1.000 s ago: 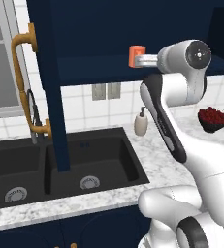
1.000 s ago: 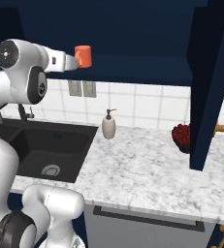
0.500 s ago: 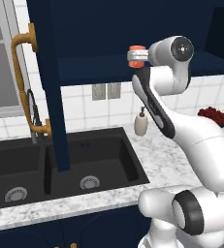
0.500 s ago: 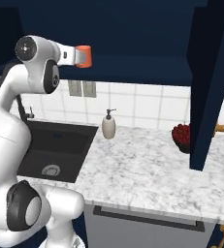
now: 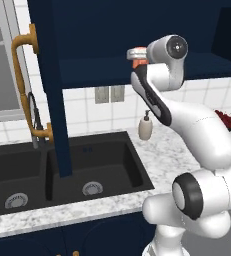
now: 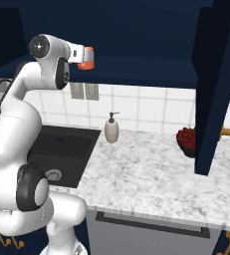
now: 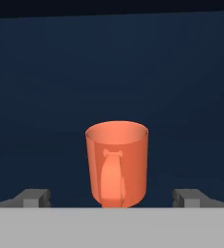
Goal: Gather all objects into one cabinet and sort the glasses and bowls to opposite sides.
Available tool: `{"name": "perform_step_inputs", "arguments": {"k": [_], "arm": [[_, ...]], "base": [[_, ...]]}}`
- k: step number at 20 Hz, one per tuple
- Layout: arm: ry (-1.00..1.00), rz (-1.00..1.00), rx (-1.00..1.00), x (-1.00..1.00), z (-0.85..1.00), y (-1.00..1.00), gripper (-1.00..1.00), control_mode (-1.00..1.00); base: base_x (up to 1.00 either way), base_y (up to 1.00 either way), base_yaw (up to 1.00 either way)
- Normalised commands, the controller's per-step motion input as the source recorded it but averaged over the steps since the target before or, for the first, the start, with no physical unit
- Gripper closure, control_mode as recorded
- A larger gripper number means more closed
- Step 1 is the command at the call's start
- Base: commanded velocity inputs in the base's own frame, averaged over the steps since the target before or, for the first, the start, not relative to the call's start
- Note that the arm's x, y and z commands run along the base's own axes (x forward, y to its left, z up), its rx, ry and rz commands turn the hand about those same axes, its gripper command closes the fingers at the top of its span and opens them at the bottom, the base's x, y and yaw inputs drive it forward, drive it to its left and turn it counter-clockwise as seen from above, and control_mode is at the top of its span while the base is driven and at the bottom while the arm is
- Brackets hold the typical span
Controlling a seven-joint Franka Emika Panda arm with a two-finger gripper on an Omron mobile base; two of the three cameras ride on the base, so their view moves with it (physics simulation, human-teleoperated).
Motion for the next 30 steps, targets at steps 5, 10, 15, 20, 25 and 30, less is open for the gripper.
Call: {"name": "perform_step_inputs", "arguments": {"k": [5,10,15,20,25,30], "arm": [[0.00,0.00,0.00,0.17,-0.31,-0.01,-1.00,-1.00],[0.00,0.00,0.00,0.39,-0.09,0.00,-1.00,-1.00],[0.00,0.00,0.00,0.38,-0.01,0.00,-1.00,-1.00],[0.00,0.00,0.00,0.06,0.00,0.00,1.00,-1.00],[0.01,0.00,0.00,0.00,0.00,0.00,1.00,-1.00],[0.00,0.00,0.00,0.00,0.00,0.00,1.00,-1.00]], "base": [[0.00,0.00,0.00],[0.00,0.00,0.00],[0.00,0.00,0.00],[0.00,0.00,0.00],[0.00,0.00,0.00],[0.00,0.00,0.00]]}}
